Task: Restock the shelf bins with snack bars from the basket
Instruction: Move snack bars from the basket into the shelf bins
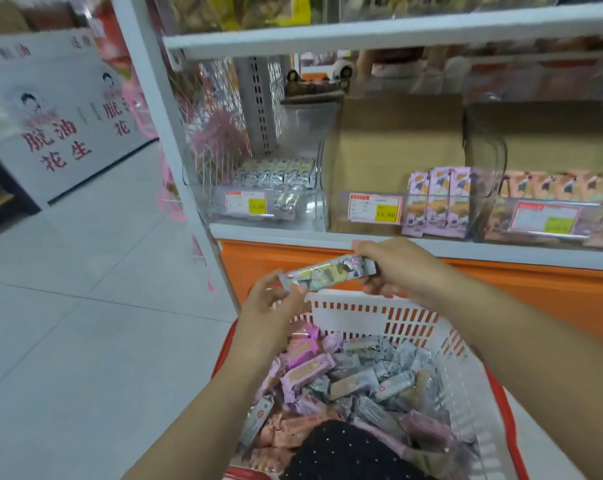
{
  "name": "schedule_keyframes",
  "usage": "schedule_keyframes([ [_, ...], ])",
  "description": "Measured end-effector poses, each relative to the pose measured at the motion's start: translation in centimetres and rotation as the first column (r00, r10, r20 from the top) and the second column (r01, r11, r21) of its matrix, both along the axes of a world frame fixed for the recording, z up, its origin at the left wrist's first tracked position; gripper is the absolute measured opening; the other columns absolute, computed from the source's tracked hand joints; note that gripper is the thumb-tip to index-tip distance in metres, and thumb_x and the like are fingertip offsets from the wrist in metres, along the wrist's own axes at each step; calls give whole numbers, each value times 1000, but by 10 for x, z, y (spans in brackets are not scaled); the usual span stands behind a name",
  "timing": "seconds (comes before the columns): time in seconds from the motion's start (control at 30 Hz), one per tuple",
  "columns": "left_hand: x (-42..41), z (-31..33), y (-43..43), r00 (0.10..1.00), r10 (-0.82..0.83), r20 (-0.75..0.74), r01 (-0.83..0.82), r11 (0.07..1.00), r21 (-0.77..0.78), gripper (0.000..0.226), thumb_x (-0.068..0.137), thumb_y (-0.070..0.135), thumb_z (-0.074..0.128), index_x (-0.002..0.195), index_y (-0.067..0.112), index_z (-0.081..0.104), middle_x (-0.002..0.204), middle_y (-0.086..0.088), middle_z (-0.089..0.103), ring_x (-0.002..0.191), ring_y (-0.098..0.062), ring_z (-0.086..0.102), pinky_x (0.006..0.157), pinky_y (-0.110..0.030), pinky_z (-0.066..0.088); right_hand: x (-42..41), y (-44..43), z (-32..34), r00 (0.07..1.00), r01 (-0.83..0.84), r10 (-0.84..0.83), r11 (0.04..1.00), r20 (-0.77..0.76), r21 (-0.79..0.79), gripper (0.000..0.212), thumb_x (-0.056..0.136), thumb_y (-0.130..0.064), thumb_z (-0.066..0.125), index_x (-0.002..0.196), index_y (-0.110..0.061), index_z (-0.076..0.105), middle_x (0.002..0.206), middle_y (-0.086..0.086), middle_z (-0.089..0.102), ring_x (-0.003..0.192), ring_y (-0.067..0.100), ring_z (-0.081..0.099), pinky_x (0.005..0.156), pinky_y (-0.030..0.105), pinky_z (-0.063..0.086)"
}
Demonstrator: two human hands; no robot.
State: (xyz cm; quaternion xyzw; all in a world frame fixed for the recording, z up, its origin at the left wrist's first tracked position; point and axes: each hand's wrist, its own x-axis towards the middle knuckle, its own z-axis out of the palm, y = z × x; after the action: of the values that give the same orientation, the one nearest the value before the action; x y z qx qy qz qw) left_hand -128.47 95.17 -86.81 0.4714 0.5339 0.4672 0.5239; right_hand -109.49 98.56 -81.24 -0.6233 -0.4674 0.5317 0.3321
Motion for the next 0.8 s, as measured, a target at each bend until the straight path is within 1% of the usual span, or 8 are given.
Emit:
schedule_keyframes([
  [0.13,6,26,-1,908,122,401,-75,989,-130,27,89,30,62,110,13,58,104,1,70,88,-8,70,74,-25,51,-22,-19,14,959,29,-42,998,-282,-51,27,94,-33,57,100,-7,61,67,8,65,55,17,55,79,36,55],
  [0.23,6,38,6,849,144,507,-91,988,-128,27,90,31,61,111,15,59,100,5,71,91,-9,68,74,-25,52,-33,-25,22,939,-45,29,998,-344,-38,25,95,-32,54,99,-9,63,73,9,68,59,16,55,87,38,53],
  [0.37,16,49,13,871,109,479,-94,994,-54,20,90,24,63,108,17,60,83,4,66,74,-11,61,72,-24,51,-46,-23,28,959,-115,136,988,-250,99,26,97,-32,50,102,-12,66,76,2,67,62,14,58,83,33,51],
  [0.43,17,55,22,870,106,481,-110,994,-19,29,90,22,63,117,13,57,90,3,69,84,-13,66,80,-28,51,-48,-14,32,981,-135,158,973,-113,189,28,97,-35,49,103,-15,67,84,2,69,64,12,62,80,29,51],
  [0.5,12,64,38,891,115,440,-133,991,11,34,90,22,64,121,13,55,101,-1,69,98,-16,67,86,-30,51,-46,-1,40,984,-177,166,947,63,267,29,97,-36,49,105,-15,68,94,1,71,71,13,66,81,28,51],
  [0.57,4,77,59,923,170,345,-198,979,46,25,90,21,63,114,18,55,100,0,66,93,-10,66,78,-23,50,-41,17,46,944,-240,128,900,304,364,26,95,-34,53,106,-17,69,103,-1,70,88,14,66,85,29,48],
  [0.7,-8,102,116,979,198,-40,-182,952,246,30,87,32,67,112,16,58,85,8,63,78,-8,60,72,-23,47,-16,59,39,778,-264,-103,842,620,471,33,93,-26,57,124,-18,61,125,5,60,117,23,52,98,33,41],
  [0.8,-4,114,159,933,198,-301,-99,944,314,36,86,36,67,114,14,60,95,4,66,91,-14,62,79,-30,47,-2,75,27,664,-311,-145,839,734,447,38,94,-25,55,131,-19,55,130,6,57,121,28,49,100,38,39],
])
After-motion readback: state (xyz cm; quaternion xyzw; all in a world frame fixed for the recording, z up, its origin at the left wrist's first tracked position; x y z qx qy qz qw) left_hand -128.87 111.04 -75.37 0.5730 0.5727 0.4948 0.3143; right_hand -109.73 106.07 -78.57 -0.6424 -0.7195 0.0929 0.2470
